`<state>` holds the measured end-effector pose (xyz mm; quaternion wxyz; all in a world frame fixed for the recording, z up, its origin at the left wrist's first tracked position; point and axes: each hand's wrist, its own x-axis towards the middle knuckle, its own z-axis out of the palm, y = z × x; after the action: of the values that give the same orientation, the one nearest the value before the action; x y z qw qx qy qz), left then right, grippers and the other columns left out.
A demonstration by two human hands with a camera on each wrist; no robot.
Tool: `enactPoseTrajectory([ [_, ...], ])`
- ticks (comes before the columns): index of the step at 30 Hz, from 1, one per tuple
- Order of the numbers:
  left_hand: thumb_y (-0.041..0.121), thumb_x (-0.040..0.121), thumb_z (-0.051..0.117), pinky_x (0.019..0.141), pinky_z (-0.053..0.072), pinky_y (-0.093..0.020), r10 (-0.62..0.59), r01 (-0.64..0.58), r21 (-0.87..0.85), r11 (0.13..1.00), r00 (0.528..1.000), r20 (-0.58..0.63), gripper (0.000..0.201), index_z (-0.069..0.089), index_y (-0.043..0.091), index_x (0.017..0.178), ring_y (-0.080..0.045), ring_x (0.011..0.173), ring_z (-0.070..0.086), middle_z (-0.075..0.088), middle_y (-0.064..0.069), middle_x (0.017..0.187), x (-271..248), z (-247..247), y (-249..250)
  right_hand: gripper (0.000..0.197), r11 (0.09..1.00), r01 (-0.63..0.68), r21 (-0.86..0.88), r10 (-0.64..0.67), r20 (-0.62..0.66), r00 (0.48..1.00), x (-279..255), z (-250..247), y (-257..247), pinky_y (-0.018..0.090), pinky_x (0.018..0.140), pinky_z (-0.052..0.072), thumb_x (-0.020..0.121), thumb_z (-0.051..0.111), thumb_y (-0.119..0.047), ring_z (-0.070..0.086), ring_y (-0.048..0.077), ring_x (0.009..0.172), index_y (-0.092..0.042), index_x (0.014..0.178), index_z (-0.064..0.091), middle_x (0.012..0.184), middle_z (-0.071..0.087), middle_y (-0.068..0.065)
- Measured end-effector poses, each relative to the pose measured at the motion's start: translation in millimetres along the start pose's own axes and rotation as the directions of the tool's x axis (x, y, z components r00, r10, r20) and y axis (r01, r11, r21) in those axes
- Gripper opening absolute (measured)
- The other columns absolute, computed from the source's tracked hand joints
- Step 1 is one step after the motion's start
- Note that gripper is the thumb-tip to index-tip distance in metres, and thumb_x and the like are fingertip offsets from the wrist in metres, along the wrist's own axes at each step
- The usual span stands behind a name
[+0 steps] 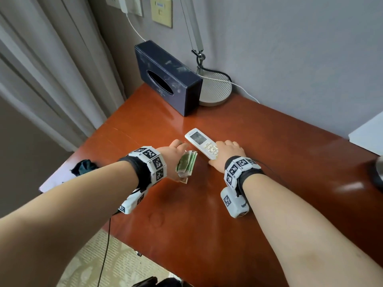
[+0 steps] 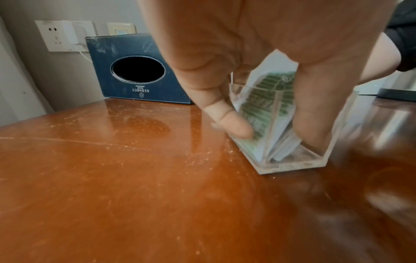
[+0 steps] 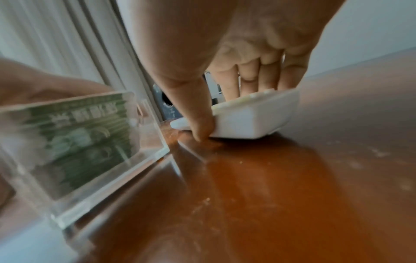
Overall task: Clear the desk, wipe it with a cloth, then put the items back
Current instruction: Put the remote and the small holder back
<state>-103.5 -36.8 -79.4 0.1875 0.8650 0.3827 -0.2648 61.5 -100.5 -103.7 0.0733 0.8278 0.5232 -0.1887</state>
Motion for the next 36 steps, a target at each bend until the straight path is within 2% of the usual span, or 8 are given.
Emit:
enactPoseTrajectory([
  [3,0.046,0.071,0.075,0.082,0.051,-0.026,0.025,-0.025,0.003,1.000,1.000,0.001,0.106,0.007,0.022,0.149,-0.020,0.103,0.058,0.022,0.000,0.142,-0.2,-0.6,10.9,0.061,0.998,-0.066,0.024,0.065,0.047,0.997,-12.2,-2.0,16.8,0.037,0.096,0.039,0.079,0.062,-0.052,0.045,0.026,0.119,-0.018,0.128,0.046,0.127,0.049,0.006],
  [6,0.047,0.071,0.075,0.078,0.051,-0.024,0.055,-0.055,0.003,0.998,0.998,-0.029,0.103,0.011,0.024,0.148,-0.015,0.093,0.055,0.025,0.002,0.139,-0.3,-4.5,29.6,0.062,0.991,-0.124,0.039,0.122,0.061,0.991,-29.2,-5.9,43.2,0.036,0.095,0.040,0.078,0.062,-0.052,0.046,0.025,0.118,-0.018,0.128,0.047,0.126,0.050,0.006],
  [12,0.044,0.071,0.076,0.081,0.053,-0.027,0.201,-0.198,0.044,0.979,0.976,-0.081,0.101,0.013,0.025,0.147,-0.013,0.093,0.052,0.029,0.002,0.138,1.8,-28.0,117.2,0.058,0.944,-0.302,0.132,0.304,0.009,0.953,-82.9,-22.8,136.3,0.037,0.095,0.041,0.080,0.061,-0.050,0.047,0.026,0.117,-0.019,0.127,0.047,0.125,0.051,0.006],
  [17,0.042,0.070,0.076,0.085,0.055,-0.035,0.331,-0.330,0.026,0.944,0.941,-0.070,0.100,0.011,0.032,0.145,-0.018,0.099,0.056,0.032,0.001,0.136,0.8,-37.0,216.4,0.056,0.862,-0.465,0.200,0.483,-0.048,0.874,-138.2,-27.1,226.2,0.037,0.095,0.041,0.080,0.060,-0.050,0.048,0.026,0.115,-0.018,0.126,0.048,0.124,0.052,0.007],
  [22,0.043,0.071,0.076,0.079,0.055,-0.029,0.424,-0.425,-0.012,0.905,0.905,-0.043,0.099,0.009,0.038,0.144,-0.018,0.100,0.056,0.029,0.002,0.137,5.9,-25.8,318.7,0.059,0.768,-0.579,0.273,0.615,-0.063,0.786,-192.2,-15.2,316.4,0.036,0.101,0.037,0.081,0.060,-0.049,0.044,0.026,0.122,-0.017,0.128,0.045,0.131,0.048,0.006],
  [26,0.043,0.069,0.076,0.084,0.056,-0.036,0.449,-0.449,-0.001,0.894,0.894,0.008,0.101,0.008,0.042,0.144,-0.020,0.103,0.056,0.027,0.002,0.139,16.0,-8.7,390.2,0.066,0.670,-0.623,0.402,0.697,-0.055,0.715,-221.0,2.6,374.7,0.037,0.099,0.039,0.083,0.062,-0.043,0.044,0.028,0.121,-0.024,0.136,0.029,0.133,0.046,0.008],
  [28,0.042,0.068,0.077,0.084,0.056,-0.038,0.447,-0.447,0.002,0.894,0.894,0.034,0.102,0.009,0.042,0.144,-0.021,0.103,0.056,0.026,0.002,0.139,22.9,1.4,418.4,0.066,0.637,-0.644,0.424,0.718,-0.022,0.696,-226.3,13.1,396.6,0.039,0.096,0.040,0.085,0.059,-0.041,0.045,0.030,0.119,-0.026,0.138,0.022,0.132,0.045,0.010],
  [36,0.043,0.066,0.078,0.083,0.056,-0.040,0.392,-0.392,0.002,0.920,0.920,0.021,0.100,0.013,0.041,0.142,-0.024,0.096,0.059,0.029,0.000,0.133,48.1,29.7,488.4,0.067,0.619,-0.691,0.374,0.730,0.052,0.681,-216.4,43.9,440.3,0.039,0.094,0.040,0.088,0.056,-0.040,0.041,0.030,0.122,-0.026,0.139,0.016,0.133,0.040,0.013],
])
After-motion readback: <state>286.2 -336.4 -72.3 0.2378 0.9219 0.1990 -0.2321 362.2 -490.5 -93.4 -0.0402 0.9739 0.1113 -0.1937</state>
